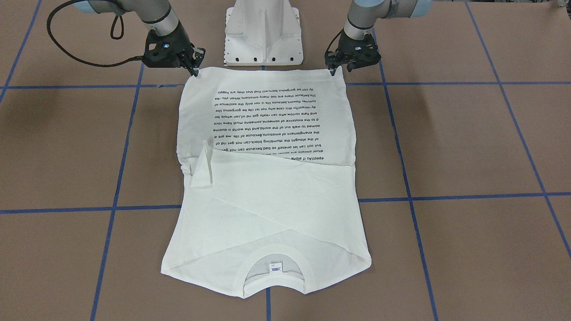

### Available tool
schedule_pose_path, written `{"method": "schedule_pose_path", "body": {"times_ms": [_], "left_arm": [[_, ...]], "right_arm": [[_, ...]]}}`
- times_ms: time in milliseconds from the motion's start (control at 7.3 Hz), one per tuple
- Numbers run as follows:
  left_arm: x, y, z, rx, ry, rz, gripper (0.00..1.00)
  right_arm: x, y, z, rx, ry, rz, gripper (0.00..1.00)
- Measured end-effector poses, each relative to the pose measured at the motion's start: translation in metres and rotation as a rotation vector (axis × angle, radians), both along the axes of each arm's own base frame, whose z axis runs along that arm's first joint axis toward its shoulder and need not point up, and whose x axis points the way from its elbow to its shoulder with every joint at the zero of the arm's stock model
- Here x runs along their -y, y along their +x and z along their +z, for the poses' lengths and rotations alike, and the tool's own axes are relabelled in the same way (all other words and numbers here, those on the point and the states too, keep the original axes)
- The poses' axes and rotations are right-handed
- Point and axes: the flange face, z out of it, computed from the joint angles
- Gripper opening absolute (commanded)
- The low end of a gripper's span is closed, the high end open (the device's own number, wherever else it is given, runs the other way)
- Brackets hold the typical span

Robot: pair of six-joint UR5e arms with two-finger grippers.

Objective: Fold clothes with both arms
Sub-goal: 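Lower both grippers to the hem corners nearest the robot, then grasp the hem corners with both grippers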

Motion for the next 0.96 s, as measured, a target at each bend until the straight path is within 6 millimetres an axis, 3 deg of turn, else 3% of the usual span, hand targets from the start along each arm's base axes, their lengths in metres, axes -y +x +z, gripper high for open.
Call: {"method": "schedule_pose_path", "body": {"times_ms": [958], "left_arm": [[-0.015,0.011,-0.002,0.003,-0.017,0.016,0.47]], "right_arm": [[0.005,0.003,-0.001,0.002,-0.002,0.009,0.0]]}}
